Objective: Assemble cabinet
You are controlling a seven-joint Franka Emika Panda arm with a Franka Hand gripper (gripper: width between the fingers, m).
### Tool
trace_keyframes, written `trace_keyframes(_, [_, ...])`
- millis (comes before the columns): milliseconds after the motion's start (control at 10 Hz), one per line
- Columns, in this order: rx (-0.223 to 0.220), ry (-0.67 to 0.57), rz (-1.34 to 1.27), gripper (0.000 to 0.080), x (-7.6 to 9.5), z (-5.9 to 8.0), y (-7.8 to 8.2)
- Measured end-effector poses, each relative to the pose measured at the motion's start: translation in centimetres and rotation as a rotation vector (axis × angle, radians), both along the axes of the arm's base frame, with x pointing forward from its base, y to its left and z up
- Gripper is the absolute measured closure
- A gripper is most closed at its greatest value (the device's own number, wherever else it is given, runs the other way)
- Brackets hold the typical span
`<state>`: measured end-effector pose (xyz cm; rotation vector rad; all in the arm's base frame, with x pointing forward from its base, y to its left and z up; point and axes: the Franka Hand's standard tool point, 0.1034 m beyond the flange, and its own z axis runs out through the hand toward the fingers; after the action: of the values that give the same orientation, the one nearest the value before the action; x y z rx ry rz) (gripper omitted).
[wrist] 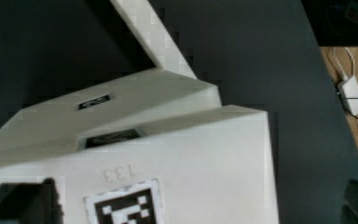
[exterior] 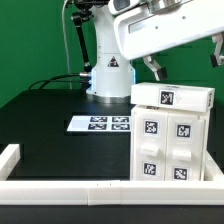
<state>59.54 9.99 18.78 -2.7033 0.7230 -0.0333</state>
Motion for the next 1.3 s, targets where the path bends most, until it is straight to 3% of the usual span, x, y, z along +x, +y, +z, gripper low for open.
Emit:
trace_keyframes(300, [-0.025, -0.063, 0.193, 0.0002, 0.0, -0.1, -0.1])
trace_keyframes(800, [-0.166, -0.251, 0.917, 0.0002, -0.3, -0.8, -0.6])
trace_keyframes(1300, [-0.19, -0.293, 1.156, 0.0002, -0.4, -1.3, -2.3])
